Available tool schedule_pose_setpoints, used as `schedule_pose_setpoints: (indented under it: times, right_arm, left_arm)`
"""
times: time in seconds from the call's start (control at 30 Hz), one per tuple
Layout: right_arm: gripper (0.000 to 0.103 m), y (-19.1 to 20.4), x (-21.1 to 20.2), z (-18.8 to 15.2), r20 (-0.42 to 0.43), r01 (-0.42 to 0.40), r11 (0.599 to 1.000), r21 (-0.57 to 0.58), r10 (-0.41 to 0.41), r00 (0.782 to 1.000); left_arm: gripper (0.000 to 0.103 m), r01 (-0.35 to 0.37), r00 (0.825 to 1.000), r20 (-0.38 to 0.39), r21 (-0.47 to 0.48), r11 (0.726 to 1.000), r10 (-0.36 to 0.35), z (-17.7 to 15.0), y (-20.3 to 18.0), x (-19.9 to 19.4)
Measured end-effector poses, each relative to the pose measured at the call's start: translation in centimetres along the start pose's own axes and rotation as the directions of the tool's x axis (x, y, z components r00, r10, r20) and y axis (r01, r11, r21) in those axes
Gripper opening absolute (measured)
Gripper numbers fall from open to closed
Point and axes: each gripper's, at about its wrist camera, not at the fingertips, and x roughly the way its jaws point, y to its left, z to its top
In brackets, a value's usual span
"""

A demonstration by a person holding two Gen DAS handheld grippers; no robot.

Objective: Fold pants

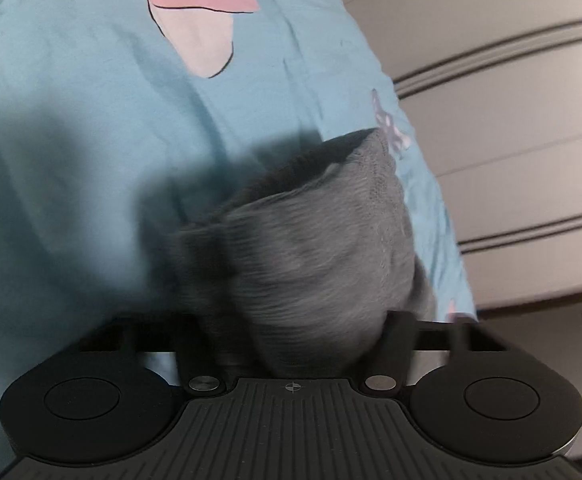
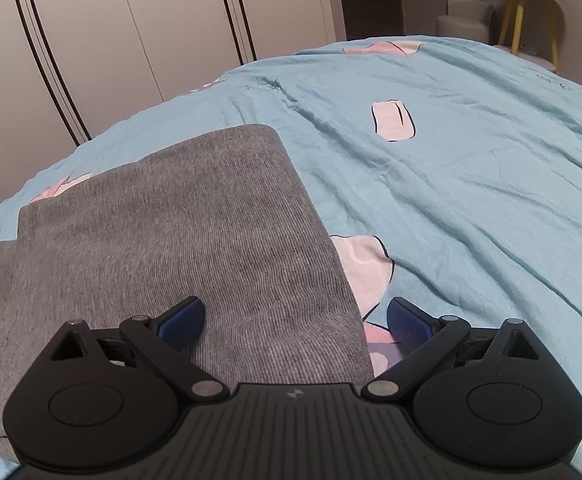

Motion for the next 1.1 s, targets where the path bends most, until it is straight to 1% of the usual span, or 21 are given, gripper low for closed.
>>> schedule_pose_setpoints:
  times: [0.03, 0.1, 0.13, 0.2, 0.23, 0.4, 0.47, 0.53, 0.57, 0.67, 0.73, 0.8, 0.83, 0.87, 0.9, 0.93, 0.97, 1.0, 1.03, 1.07, 1.1]
  right_arm:
    - [0.098, 0.0, 0.0, 0.0, -0.002, -0.001, 1.0, 0.005, 0.001, 1.0]
    - [0.098, -0.1, 0.1, 0.1, -0.004, -0.006, 1.0, 0.011, 0.006, 1.0]
    - [0.098, -0.2, 0.0, 0.1, -0.004, -0.009, 1.0, 0.013, 0.009, 1.0]
    - [0.098, -0.4, -0.1, 0.1, -0.006, -0.02, 1.0, 0.018, 0.02, 1.0]
    - [0.098, -0.4, -0.1, 0.2, -0.009, -0.02, 1.0, 0.018, 0.02, 1.0]
    - [0.098, -0.3, -0.6, 0.5, -0.012, -0.01, 1.0, 0.024, 0.01, 1.0]
    - [0.098, -0.7, -1.4, 0.7, 0.016, 0.001, 0.999, 0.04, -0.002, 1.0]
    - [0.098, -1.4, -2.4, 0.9, 0.054, -0.002, 0.997, 0.071, -0.002, 0.999]
    - [0.098, -1.9, -3.0, 1.1, 0.076, -0.005, 0.995, 0.097, -0.002, 0.997]
    - [0.098, -3.0, -4.5, 1.5, 0.118, -0.008, 0.989, 0.151, -0.01, 0.993]
    - [0.098, -3.7, -5.5, 1.8, 0.141, -0.005, 0.986, 0.169, -0.019, 0.99]
    - [0.098, -4.2, -6.5, 2.0, 0.162, 0.008, 0.984, 0.18, -0.038, 0.986]
    - [0.098, -4.6, -7.0, 2.0, 0.174, 0.017, 0.982, 0.188, -0.051, 0.983]
    - [0.098, -5.0, -7.4, 2.1, 0.18, 0.025, 0.98, 0.196, -0.061, 0.982]
    - [0.098, -5.5, -7.8, 2.1, 0.185, 0.025, 0.978, 0.206, -0.064, 0.981]
    - [0.098, -6.0, -8.2, 2.1, 0.19, 0.015, 0.975, 0.221, -0.058, 0.98]
    - [0.098, -6.6, -8.6, 2.0, 0.194, -0.001, 0.973, 0.233, -0.046, 0.98]
    - [0.098, -7.3, -9.0, 1.9, 0.201, -0.014, 0.97, 0.243, -0.037, 0.979]
    - [0.098, -7.8, -9.4, 1.9, 0.202, -0.016, 0.968, 0.25, -0.036, 0.979]
    - [0.098, -8.6, -9.7, 1.7, 0.204, -0.014, 0.966, 0.257, -0.04, 0.978]
    - [0.098, -9.0, -9.9, 1.6, 0.205, -0.009, 0.965, 0.262, -0.047, 0.978]
  left_arm:
    - [0.045, -0.008, 1.0, 0.003, 0.021, 1.0, 0.008, -0.2, -0.1, -0.3]
    - [0.041, -0.014, 0.999, 0.035, 0.084, 0.996, 0.011, -0.6, -1.3, -1.2]
    - [0.04, -0.018, 0.998, 0.057, 0.133, 0.991, 0.011, -1.0, -2.3, -1.9]
    - [0.038, -0.017, 0.996, 0.092, 0.21, 0.978, -0.002, -1.4, -4.2, -2.9]
    - [0.038, -0.012, 0.995, 0.104, 0.233, 0.973, -0.012, -1.5, -5.1, -3.3]
    - [0.037, -0.006, 0.985, 0.167, 0.298, 0.955, -0.045, -2.4, -9.0, -5.4]
    - [0.037, 0.006, 0.977, 0.196, 0.359, 0.933, -0.082, -3.5, -11.4, -6.7]
    - [0.037, 0.031, 0.968, 0.212, 0.431, 0.902, -0.135, -5.0, -14.6, -7.5]
    - [0.037, 0.043, 0.964, 0.211, 0.471, 0.881, -0.16, -6.0, -16.4, -8.1]
    - [0.037, 0.073, 0.952, 0.194, 0.607, 0.792, -0.237, -10.1, -22.6, -9.1]
    - [0.037, 0.121, 0.941, 0.15, 0.686, 0.718, -0.303, -14.0, -26.6, -9.1]
    - [0.037, 0.135, 0.934, 0.114, 0.765, 0.63, -0.339, -18.2, -30.2, -7.8]
    - [0.037, 0.135, 0.933, 0.091, 0.809, 0.573, -0.349, -20.8, -31.8, -6.8]
    - [0.037, 0.135, 0.935, 0.068, 0.839, 0.527, -0.347, -23.1, -33.0, -5.5]
    - [0.037, 0.135, 0.941, 0.043, 0.863, 0.486, -0.336, -26.1, -34.1, -3.8]
    - [0.038, 0.138, 0.945, 0.017, 0.884, 0.446, -0.327, -28.4, -34.7, -2.0]
    - [0.038, 0.142, 0.951, -0.014, 0.907, 0.396, -0.308, -31.0, -34.9, 0.1]
    - [0.039, 0.126, 0.965, -0.035, 0.932, 0.34, -0.261, -34.0, -34.7, 2.5]
    - [0.043, 0.089, 0.984, -0.041, 0.954, 0.285, -0.17, -37.4, -34.1, 4.9]
    - [0.046, 0.076, 0.996, -0.065, 0.972, 0.221, -0.058, -40.1, -33.3, 7.7]
    - [0.052, 0.077, 0.991, -0.093, 0.986, 0.149, 0.101, -43.0, -32.1, 10.9]
